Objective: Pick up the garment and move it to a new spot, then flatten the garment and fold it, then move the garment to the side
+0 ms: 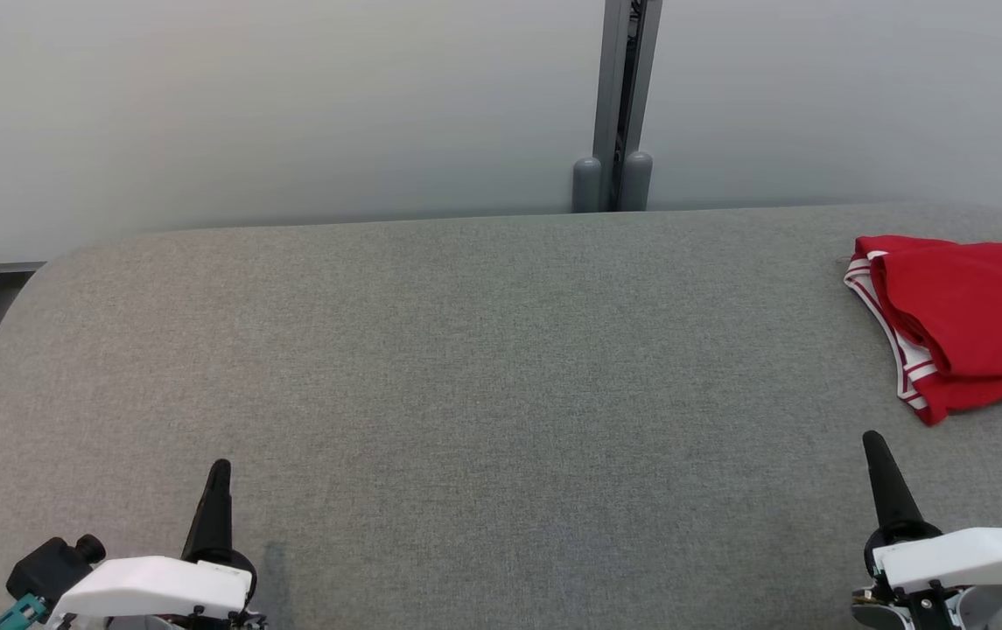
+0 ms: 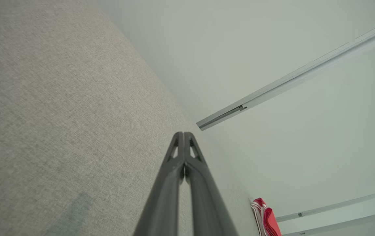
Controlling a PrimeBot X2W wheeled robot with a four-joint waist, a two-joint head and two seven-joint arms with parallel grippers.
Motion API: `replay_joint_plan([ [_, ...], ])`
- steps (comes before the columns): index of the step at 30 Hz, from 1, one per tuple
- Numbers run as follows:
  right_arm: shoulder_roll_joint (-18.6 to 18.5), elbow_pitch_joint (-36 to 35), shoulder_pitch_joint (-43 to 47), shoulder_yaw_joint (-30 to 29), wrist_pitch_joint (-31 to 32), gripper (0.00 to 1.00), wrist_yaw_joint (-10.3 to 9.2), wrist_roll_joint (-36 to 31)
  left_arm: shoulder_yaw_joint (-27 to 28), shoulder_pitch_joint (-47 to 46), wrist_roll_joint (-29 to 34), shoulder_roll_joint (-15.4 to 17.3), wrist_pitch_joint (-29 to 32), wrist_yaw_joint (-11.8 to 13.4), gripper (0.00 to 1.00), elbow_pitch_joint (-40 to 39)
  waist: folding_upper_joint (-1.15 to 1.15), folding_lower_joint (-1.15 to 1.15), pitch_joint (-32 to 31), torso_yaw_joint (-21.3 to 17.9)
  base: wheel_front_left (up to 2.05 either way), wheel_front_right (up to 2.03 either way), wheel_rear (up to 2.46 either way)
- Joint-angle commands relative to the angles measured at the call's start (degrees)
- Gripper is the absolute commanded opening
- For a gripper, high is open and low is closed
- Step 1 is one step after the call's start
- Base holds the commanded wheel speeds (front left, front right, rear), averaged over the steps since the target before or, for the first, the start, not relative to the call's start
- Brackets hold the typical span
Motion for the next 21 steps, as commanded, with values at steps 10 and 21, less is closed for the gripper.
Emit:
replay_joint_plan([
  [10, -0.61, -1.31, -1.47, -1.28, 2.0, 0.0, 0.02, 6.63, 1.78, -2.47, -6.49, 0.22, 1.69, -1.64, 0.0, -0.92, 0.0, 0.0, 0.11, -0.13, 0.0, 0.0, 0.0],
  [21, -0.65, -1.72, -1.69, -2.22, 3.6, 0.0, 0.02, 12.32, 3.09, -3.18, -12.03, 0.08, 3.27, -2.62, 0.0, -1.03, 0.0, 0.0, 0.24, -0.28, 0.0, 0.0, 0.0],
])
